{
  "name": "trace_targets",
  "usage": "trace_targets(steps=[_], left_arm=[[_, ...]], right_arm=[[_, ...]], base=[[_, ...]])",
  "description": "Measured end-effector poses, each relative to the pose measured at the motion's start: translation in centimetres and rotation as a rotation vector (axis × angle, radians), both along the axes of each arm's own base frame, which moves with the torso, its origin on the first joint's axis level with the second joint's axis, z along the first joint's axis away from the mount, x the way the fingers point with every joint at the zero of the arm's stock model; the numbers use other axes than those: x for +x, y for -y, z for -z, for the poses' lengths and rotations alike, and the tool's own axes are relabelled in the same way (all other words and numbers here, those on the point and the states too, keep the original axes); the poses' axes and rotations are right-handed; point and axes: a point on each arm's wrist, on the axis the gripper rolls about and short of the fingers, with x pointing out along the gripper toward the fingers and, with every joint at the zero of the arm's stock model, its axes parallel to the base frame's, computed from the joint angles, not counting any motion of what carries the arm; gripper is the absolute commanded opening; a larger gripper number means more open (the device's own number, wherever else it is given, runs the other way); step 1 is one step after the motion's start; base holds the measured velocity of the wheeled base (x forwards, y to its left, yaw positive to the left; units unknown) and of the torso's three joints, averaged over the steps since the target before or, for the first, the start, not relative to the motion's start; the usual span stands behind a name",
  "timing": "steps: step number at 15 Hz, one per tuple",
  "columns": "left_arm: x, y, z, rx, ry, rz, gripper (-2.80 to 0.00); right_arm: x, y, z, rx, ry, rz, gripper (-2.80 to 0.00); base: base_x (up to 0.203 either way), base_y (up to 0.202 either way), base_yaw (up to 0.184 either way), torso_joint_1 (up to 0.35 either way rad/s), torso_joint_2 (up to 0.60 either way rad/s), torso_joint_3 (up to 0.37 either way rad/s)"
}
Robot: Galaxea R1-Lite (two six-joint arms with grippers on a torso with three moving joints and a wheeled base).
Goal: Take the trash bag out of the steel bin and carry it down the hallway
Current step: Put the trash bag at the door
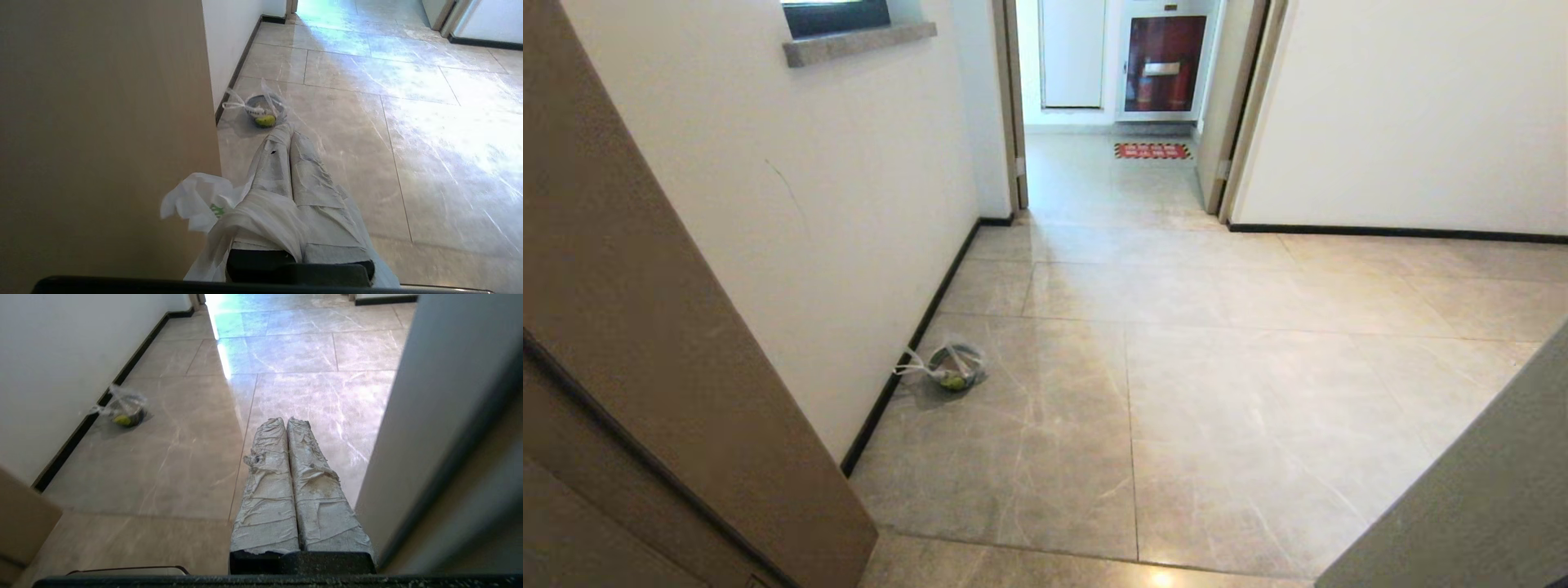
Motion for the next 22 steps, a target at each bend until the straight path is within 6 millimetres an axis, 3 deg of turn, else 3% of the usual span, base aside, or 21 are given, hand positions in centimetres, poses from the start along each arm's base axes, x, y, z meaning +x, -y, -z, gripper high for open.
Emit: trace_targets(steps=[22], left_arm=[[0.00, 0.00, -0.02, -0.006, 0.002, 0.001, -2.80]], right_arm=[[0.00, 0.00, -0.01, 0.000, 0.001, 0.000, -2.80]], base=[[0.191, 0.000, 0.001, 0.001, 0.00, 0.002]])
